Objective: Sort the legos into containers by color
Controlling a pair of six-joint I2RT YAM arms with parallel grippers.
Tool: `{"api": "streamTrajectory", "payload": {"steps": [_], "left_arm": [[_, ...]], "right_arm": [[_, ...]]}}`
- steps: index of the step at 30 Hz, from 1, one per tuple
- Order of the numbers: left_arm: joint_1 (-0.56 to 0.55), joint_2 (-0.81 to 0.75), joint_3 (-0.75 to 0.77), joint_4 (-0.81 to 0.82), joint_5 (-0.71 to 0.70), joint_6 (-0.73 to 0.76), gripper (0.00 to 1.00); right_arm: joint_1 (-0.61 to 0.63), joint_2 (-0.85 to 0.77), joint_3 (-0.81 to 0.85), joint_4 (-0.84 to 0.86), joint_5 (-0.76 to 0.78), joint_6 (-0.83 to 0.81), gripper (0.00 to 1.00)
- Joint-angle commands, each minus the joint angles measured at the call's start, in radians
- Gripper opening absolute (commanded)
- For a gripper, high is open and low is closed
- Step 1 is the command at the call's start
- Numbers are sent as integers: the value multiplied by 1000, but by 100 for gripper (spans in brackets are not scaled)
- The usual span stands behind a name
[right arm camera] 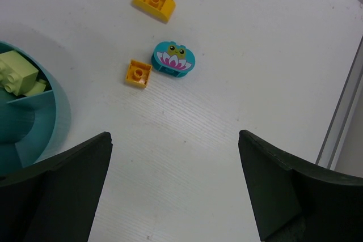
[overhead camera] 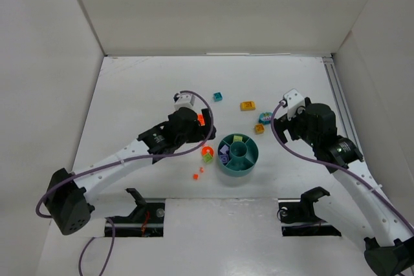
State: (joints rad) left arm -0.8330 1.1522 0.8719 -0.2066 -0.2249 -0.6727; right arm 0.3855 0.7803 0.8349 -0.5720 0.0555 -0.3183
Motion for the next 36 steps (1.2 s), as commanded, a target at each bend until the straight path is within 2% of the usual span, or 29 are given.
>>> {"api": "streamTrajectory", "payload": {"steps": [1, 5, 12, 21, 36], "left_arm": [[12, -3, -97, -114, 8, -146, 97], [26, -2, -168, -103, 53, -229, 88], [15, 69, -179, -57, 85, -257, 82], [-35, 234, -114, -76, 67, -277, 79], [-89, 276, -96, -4, 87, -222, 76]], "right_arm": [[-7, 5, 3, 47, -8, -2, 97], [-7, 5, -8, 58, -32, -2, 97], [-7, 14, -8, 49, -32, -2, 97], [-7, 4, -17, 49, -22, 7, 97], [-7, 4, -17, 49, -13, 16, 97]]}}
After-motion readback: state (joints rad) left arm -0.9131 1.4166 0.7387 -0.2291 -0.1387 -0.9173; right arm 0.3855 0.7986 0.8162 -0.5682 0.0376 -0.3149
